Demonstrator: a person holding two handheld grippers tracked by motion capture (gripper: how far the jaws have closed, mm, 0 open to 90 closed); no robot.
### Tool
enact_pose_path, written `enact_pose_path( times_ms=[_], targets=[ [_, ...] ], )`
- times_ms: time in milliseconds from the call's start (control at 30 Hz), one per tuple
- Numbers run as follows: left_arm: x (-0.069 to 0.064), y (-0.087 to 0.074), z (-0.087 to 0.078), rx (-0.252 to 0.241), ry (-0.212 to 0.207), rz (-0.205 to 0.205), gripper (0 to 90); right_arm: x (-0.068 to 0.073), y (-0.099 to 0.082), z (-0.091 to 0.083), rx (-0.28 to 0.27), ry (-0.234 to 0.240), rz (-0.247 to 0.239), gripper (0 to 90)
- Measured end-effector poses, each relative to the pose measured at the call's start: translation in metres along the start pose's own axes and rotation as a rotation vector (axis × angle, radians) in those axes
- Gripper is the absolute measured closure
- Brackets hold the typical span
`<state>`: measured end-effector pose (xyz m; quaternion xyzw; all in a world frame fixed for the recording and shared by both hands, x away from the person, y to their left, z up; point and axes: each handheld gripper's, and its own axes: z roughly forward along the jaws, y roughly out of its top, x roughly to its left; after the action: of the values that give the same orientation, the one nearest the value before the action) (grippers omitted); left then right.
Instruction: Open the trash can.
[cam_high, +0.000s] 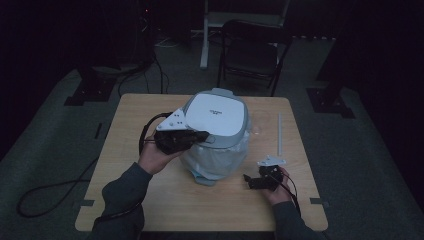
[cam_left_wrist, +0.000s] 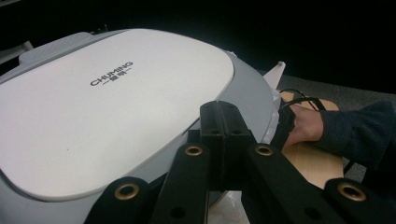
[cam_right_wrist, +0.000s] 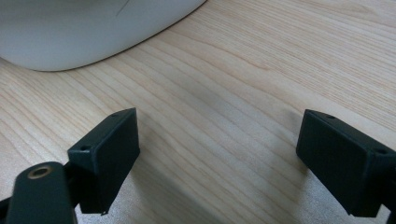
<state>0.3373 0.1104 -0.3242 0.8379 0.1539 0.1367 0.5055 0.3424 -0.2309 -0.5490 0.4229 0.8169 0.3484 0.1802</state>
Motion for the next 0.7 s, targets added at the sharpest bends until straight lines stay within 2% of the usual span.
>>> enact_pose_path(
  times_ms=[167,700],
  targets=[
    [-0.0011,0.001,0.0011,0.005,0.009,0.008,90.0,0.0,0.0,0.0,0.0,0.0,0.0,12.5],
    [-0.0011,-0.0002,0.0018,0.005,0.009,-0.011,90.0,0.0001,0.0,0.0,0.0,0.0,0.0,12.4]
  ],
)
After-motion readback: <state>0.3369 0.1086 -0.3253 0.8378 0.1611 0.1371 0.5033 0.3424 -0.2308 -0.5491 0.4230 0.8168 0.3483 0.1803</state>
